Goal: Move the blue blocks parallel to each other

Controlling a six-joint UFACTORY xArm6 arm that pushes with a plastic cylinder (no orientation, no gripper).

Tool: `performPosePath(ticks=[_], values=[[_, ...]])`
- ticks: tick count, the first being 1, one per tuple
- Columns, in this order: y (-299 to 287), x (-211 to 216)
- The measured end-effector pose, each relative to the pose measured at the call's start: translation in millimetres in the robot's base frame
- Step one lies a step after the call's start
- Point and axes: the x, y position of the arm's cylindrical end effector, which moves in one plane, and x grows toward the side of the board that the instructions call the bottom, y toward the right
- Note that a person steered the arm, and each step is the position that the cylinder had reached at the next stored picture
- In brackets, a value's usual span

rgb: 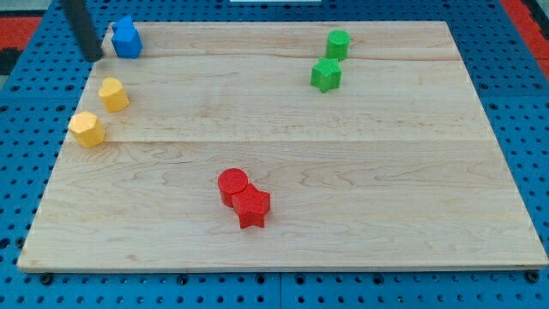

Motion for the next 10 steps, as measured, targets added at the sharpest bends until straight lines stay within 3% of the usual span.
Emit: performPosePath(ticks=[2,3,4,6,7,9,10], values=[[10.3,-62.9],[47.2,-76.3],[118.3,-76.2],[69.9,-66.2],[105.7,-34.5],[230.9,-37.8],[150.7,-20.5]])
